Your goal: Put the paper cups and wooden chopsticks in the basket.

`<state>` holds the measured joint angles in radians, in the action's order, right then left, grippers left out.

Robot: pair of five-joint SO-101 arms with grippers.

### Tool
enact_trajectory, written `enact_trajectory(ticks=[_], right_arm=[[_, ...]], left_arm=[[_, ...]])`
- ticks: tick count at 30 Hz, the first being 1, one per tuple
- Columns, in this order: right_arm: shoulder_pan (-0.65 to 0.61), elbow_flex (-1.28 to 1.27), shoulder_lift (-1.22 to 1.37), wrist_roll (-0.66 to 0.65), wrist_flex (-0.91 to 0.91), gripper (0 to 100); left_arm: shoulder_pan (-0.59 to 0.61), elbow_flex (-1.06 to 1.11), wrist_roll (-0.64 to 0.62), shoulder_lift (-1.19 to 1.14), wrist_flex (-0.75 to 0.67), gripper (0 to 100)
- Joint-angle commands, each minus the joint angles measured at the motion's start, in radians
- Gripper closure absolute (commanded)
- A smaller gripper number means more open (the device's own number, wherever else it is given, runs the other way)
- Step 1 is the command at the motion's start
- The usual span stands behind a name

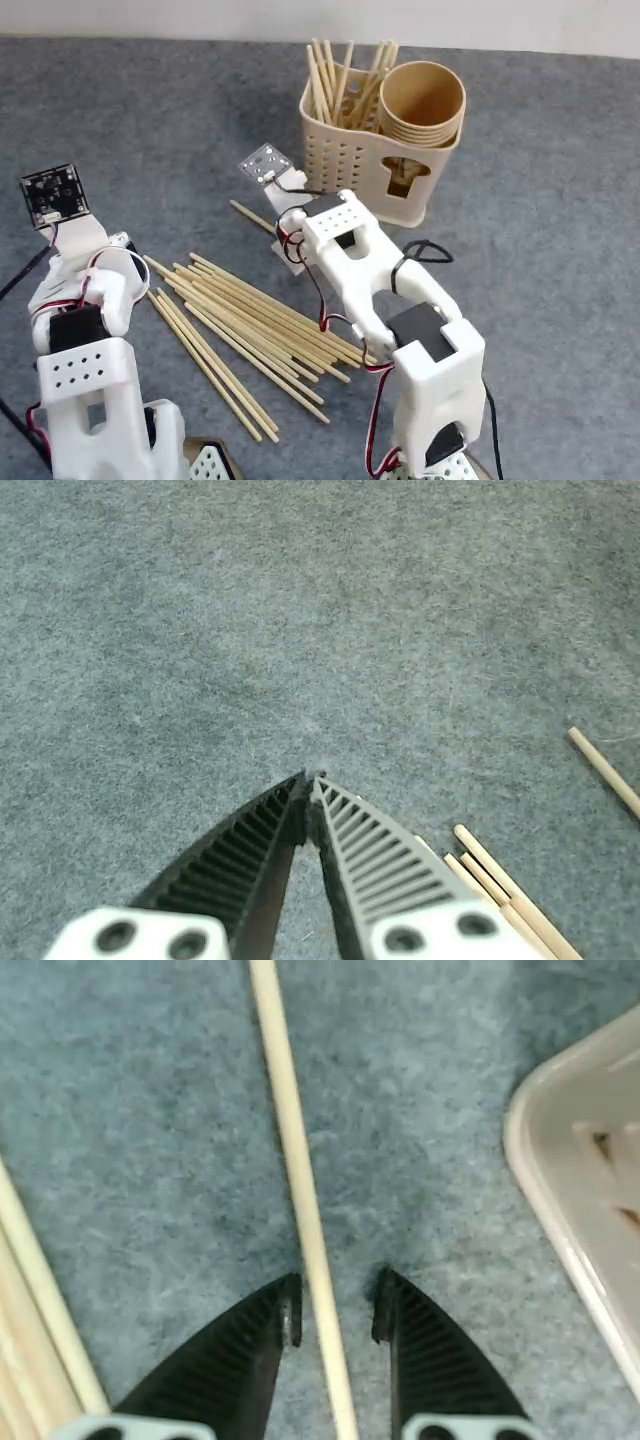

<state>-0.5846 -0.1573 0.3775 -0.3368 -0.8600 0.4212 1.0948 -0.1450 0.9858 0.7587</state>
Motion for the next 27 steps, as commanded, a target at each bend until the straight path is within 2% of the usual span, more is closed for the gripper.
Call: enact_trajectory(ticks=[1, 5, 7, 10, 20, 27], right_arm=[[-0.002, 0.005, 0.004, -0.009, -0.024, 88.1], [-0.012, 0.007, -0.001, -0.012, -0.081, 96.4], [-0.024, 0.007, -0.002, -0.063, -0.108, 99.7], [-0.042, 0.031, -0.004, -0.101, -0.157, 99.2], [-0.051, 0.211, -0.012, -0.100, -0.435, 99.2], [-0.053, 0.134, -0.209, -0.066, -0.392, 99.2]], left_arm=[[0.005, -0.005, -0.003, 0.021, -0.017, 97], [0.005, -0.005, -0.003, 0.021, -0.017, 97], [0.005, -0.005, -0.003, 0.021, -0.017, 97], [0.005, -0.005, -0.003, 0.021, -0.017, 97], [0.005, -0.005, -0.003, 0.021, -0.017, 97], [0.004, -0.005, -0.003, 0.021, -0.017, 97]])
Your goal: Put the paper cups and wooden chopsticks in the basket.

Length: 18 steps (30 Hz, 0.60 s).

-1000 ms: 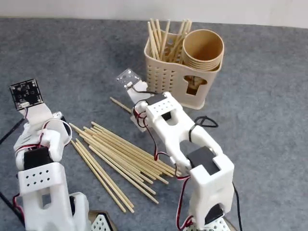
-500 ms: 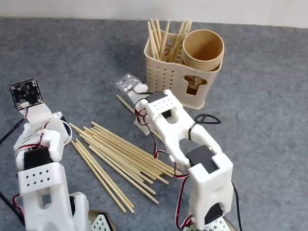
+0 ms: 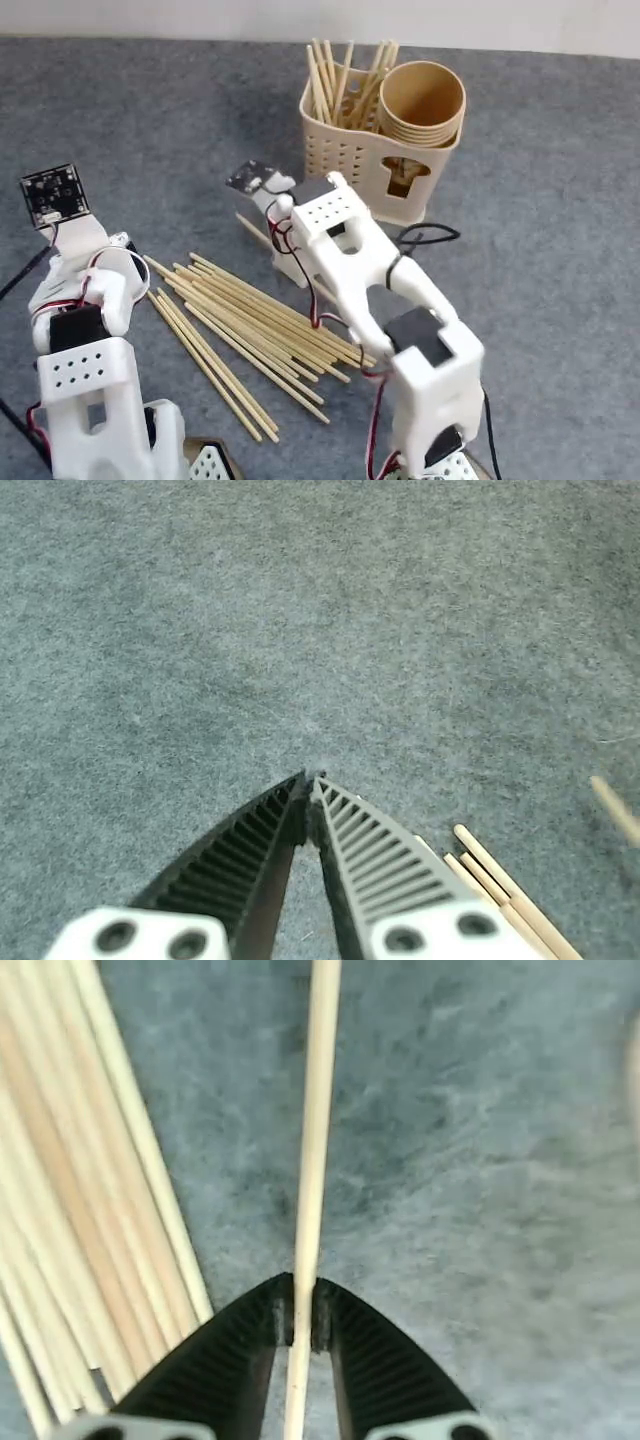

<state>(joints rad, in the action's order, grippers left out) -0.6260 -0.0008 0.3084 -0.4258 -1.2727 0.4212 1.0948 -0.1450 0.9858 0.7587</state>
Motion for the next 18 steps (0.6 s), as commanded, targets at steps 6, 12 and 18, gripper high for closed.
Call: enact_trajectory(ticks=[6, 12, 18], right_arm=[[-0.021, -0.216, -0.364, 0.081, 0.156, 99.2], [-0.019, -0.366, -0.604, 0.278, 0.303, 99.2], [-0.016, -0.561, -0.839, 0.359, 0.506, 99.2]], left_arm=[[0.004, -0.005, -0.003, 0.021, -0.017, 97], [0.004, -0.005, -0.003, 0.021, -0.017, 97], [0.004, -0.005, -0.003, 0.021, -0.017, 97]])
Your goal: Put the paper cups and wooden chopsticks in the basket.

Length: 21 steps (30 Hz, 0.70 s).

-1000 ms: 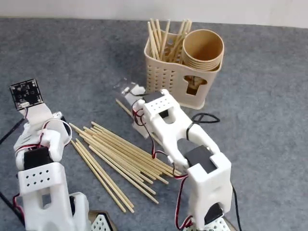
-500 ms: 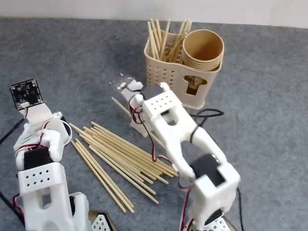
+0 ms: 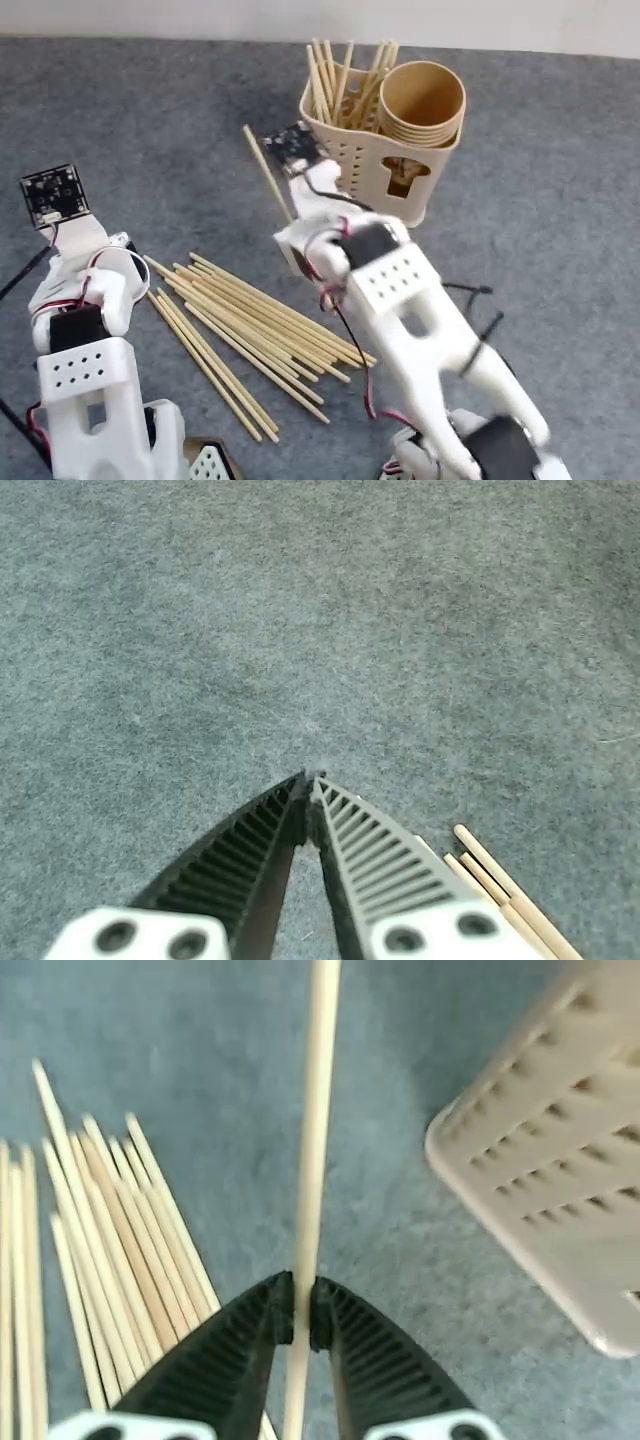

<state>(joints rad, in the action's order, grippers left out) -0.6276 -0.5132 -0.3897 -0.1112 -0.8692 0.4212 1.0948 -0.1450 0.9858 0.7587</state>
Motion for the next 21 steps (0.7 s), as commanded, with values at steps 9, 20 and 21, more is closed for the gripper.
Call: enact_trajectory(ticks=[9, 20, 21], right_arm=[[-0.012, -0.332, -0.489, 0.084, 0.384, 99.3], [0.127, -0.490, -0.664, 0.089, 0.814, 99.3], [0.137, -0.470, -0.662, 0.089, 0.840, 99.3]], left_arm=[[0.004, -0.005, -0.003, 0.021, -0.017, 97], [0.004, -0.005, -0.003, 0.021, -0.017, 97], [0.004, -0.005, -0.003, 0.021, -0.017, 97]])
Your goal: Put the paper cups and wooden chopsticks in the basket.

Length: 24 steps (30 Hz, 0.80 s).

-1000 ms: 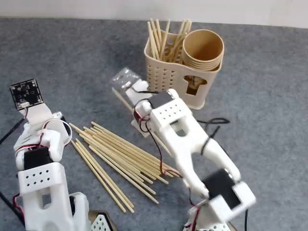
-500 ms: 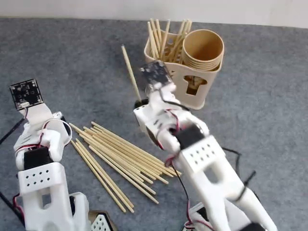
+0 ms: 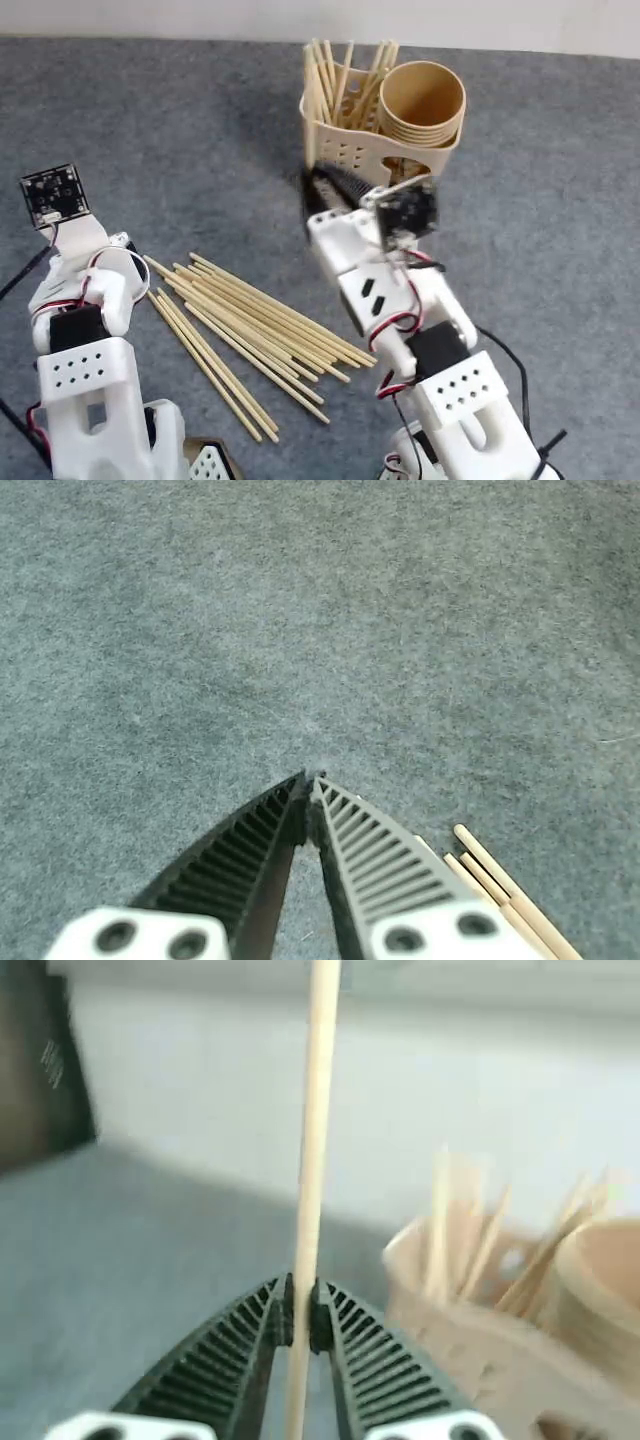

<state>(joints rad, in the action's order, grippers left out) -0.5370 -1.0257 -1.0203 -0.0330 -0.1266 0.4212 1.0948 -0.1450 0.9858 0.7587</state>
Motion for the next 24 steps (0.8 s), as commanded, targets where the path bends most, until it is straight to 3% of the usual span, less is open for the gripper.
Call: enact_trajectory(ticks=[1, 11, 24], right_arm=[[0.056, 0.062, -0.028, 0.011, 0.117, 99.3], [0.110, 0.176, 0.019, 0.006, 0.305, 99.3], [0.196, 0.417, 0.538, 0.011, 0.533, 99.3]], left_arm=[[0.004, -0.005, -0.003, 0.021, -0.017, 97], [0.004, -0.005, -0.003, 0.021, -0.017, 97], [0.004, -0.005, -0.003, 0.021, -0.017, 97]])
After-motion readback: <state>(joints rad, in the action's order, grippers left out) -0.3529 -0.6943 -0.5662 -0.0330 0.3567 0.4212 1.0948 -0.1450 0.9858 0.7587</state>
